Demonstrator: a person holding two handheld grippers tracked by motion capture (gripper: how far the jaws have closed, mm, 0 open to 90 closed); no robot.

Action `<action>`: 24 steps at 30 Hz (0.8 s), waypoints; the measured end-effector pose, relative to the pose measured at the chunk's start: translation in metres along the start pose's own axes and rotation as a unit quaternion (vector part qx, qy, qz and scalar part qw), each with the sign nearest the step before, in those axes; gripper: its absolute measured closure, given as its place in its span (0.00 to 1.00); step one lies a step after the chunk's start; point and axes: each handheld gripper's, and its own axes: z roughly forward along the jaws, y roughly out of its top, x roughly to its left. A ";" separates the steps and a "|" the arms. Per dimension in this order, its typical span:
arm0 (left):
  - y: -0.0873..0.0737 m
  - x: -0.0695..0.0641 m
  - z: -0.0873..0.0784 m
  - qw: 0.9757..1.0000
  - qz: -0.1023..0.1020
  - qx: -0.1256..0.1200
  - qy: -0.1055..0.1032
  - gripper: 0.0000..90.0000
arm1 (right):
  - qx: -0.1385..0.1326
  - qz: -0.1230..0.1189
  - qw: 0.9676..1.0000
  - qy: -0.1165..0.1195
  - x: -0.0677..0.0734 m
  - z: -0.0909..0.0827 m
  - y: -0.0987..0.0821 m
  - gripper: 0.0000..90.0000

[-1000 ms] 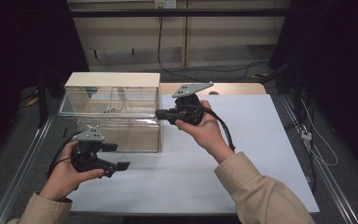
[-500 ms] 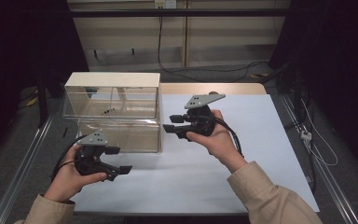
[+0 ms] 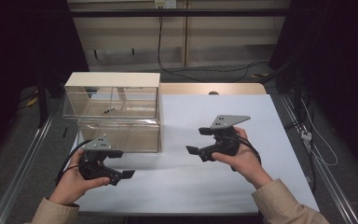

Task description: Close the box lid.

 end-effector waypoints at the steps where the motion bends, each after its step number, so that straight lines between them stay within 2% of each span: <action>1: -0.001 0.000 0.001 1.000 0.001 0.000 0.000 0.16 | 0.002 0.001 1.000 -0.004 0.000 -0.003 -0.005 0.19; 5: -0.006 0.002 0.005 1.000 -0.003 0.000 -0.004 0.16 | 0.007 0.002 1.000 -0.015 -0.003 -0.014 -0.026 0.17; 7: -0.009 0.003 0.008 1.000 -0.008 -0.001 0.002 0.16 | 0.012 0.005 1.000 -0.022 -0.005 -0.017 -0.035 0.16; 8: -0.010 0.004 0.009 1.000 -0.006 -0.003 -0.005 0.16 | 0.011 0.008 1.000 -0.025 -0.006 -0.019 -0.040 0.16; 11: -0.015 0.005 0.011 1.000 -0.002 0.000 -0.001 0.15 | 0.021 0.001 0.999 -0.034 -0.008 -0.027 -0.058 0.15; 16: -0.025 0.008 0.014 1.000 -0.004 0.000 -0.001 0.15 | 0.034 0.020 0.998 -0.058 -0.012 -0.046 -0.093 0.16; 18: -0.030 0.009 0.016 1.000 -0.004 0.002 0.006 0.15 | 0.041 0.026 0.997 -0.062 -0.014 -0.052 -0.104 0.14; 21: -0.037 0.011 0.019 1.000 -0.007 0.000 0.001 0.14 | 0.042 0.039 0.995 -0.080 -0.019 -0.060 -0.118 0.12; 22: -0.040 0.012 0.020 1.000 -0.006 0.000 0.003 0.14 | 0.041 0.048 0.995 -0.083 -0.021 -0.062 -0.123 0.10; 24: -0.041 0.012 0.022 1.000 -0.003 0.002 0.013 0.13 | 0.043 0.048 0.994 -0.094 -0.025 -0.064 -0.131 0.07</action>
